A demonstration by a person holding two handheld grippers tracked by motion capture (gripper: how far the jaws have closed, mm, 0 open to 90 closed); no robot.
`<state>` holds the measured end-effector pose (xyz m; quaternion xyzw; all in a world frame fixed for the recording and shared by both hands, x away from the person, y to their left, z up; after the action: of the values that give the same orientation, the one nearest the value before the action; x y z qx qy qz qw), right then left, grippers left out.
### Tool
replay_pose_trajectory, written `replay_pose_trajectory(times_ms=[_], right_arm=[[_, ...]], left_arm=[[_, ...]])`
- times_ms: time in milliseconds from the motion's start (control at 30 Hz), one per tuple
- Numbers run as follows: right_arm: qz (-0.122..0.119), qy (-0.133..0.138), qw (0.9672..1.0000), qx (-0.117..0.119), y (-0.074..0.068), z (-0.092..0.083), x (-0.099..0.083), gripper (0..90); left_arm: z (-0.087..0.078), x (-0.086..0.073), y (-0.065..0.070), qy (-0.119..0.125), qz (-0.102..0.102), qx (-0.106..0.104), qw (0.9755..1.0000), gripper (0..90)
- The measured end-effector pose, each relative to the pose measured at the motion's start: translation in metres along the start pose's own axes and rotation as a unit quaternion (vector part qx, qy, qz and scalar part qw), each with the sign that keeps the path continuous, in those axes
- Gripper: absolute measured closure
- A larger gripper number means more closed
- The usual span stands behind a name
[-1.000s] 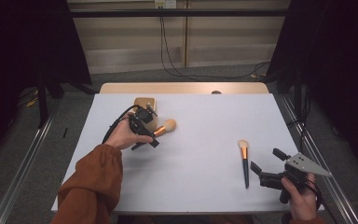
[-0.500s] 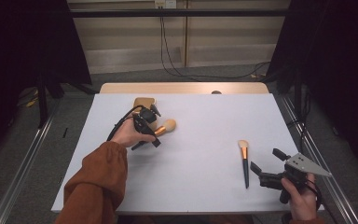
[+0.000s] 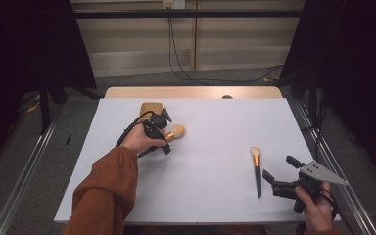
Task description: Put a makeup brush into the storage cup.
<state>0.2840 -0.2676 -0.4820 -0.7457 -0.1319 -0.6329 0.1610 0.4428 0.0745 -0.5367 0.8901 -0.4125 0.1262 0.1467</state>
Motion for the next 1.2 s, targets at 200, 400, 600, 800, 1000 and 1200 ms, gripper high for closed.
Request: replay_pose_trajectory(times_ms=[200, 400, 600, 800, 1000, 1200], right_arm=[[0.0, -0.001, 1.0, 0.001, 0.0, 0.0, 0.0, 0.0], [0.0, -0.001, 1.0, 0.002, 0.0, 0.0, 0.0, 0.0], [0.003, -0.001, 1.0, 0.001, -0.001, 0.0, 0.0, 0.0], [0.002, -0.001, 1.0, 0.002, -0.001, 0.0, 0.0, 0.0], [0.002, -0.003, 1.0, 0.004, -0.002, 0.0, -0.001, 0.0], [0.002, -0.004, 1.0, 0.006, -0.002, 0.0, -0.001, 0.0]], left_arm=[[0.003, 0.003, -0.001, 0.0, -0.001, 0.015, 0.9999, 30.4], [0.009, 0.004, -0.002, -0.011, 0.014, 0.032, 0.9993, 34.0], [0.013, 0.005, -0.006, -0.014, 0.014, 0.046, 0.9987, 41.5], [0.014, 0.006, -0.008, -0.022, 0.011, 0.053, 0.9983, 49.3], [0.013, 0.006, -0.01, -0.025, 0.016, 0.056, 0.998, 53.1], [0.012, 0.006, -0.009, -0.031, 0.021, 0.059, 0.9976, 60.4]])
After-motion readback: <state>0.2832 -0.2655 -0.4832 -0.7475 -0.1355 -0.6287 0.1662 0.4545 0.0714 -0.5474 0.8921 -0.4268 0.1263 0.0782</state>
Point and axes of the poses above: each handheld gripper's, and its own axes: z roughly forward along the jaws, x roughly out of its top, y roughly to its right, the point moved 10 cm from there along z, roughly forward along the jaws, and after that the axes turned 9 degrees about y, right-handed, at the moved point
